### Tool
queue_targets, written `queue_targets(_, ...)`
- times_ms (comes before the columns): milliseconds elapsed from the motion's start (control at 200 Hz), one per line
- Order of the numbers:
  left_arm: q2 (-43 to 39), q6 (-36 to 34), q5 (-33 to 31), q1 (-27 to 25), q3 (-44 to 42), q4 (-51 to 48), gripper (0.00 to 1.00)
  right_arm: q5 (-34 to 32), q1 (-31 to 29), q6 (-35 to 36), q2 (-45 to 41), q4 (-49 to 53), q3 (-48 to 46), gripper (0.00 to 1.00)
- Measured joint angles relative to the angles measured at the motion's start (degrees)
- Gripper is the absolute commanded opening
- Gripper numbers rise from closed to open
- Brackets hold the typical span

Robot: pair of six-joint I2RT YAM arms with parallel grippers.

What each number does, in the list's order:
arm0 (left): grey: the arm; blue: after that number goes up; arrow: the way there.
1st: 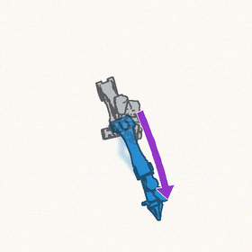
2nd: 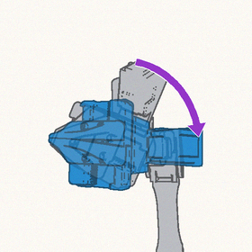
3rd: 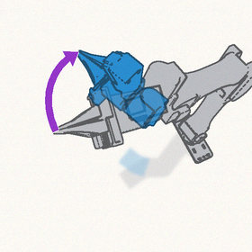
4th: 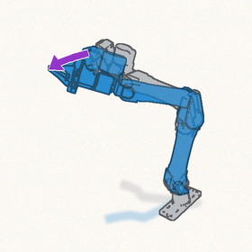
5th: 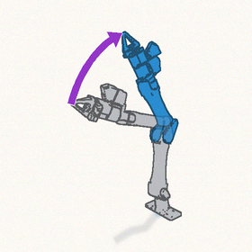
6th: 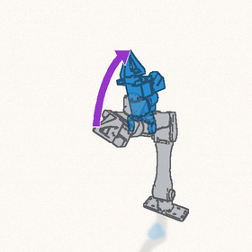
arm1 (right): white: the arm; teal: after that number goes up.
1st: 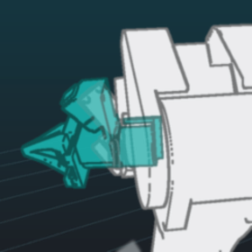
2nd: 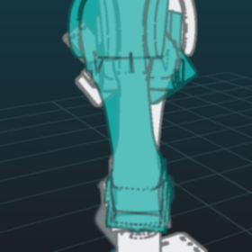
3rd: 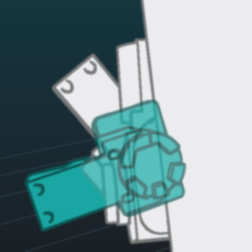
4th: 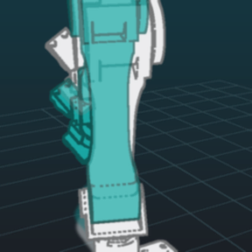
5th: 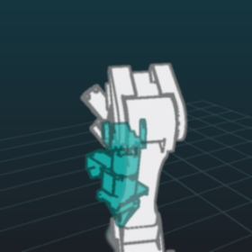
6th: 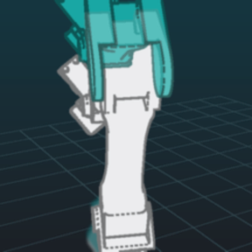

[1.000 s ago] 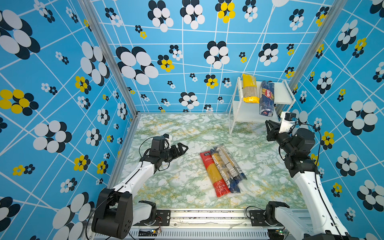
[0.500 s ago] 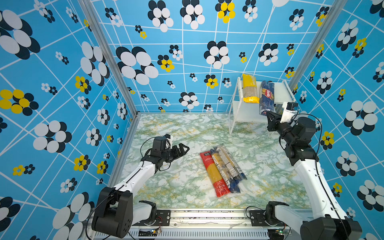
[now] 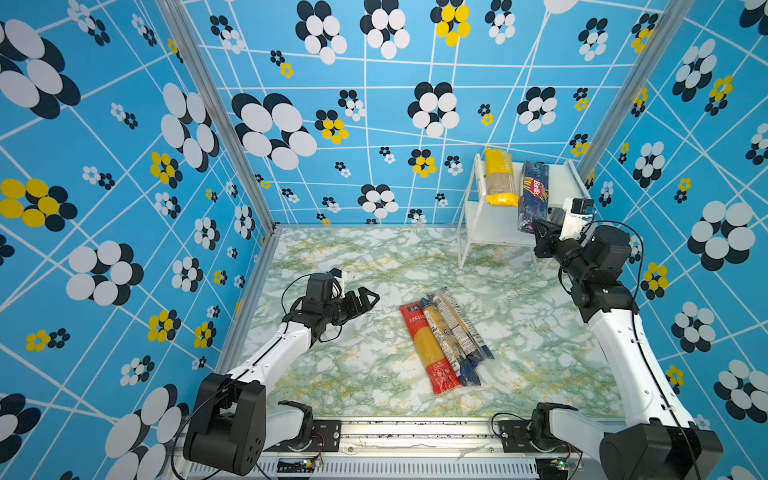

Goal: Place and organize the pasta boxes and bags onto the shelf

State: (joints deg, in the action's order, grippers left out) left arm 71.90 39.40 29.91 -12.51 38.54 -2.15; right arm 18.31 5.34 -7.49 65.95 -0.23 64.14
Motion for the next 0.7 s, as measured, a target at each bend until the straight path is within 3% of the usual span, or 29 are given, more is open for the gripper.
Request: queue_targets(700,1.07,0.0,-0.04,-1.51,0.74,0.39,0.99,1.14,0.0,1.51,-4.5,5.07,-2.1,0.17)
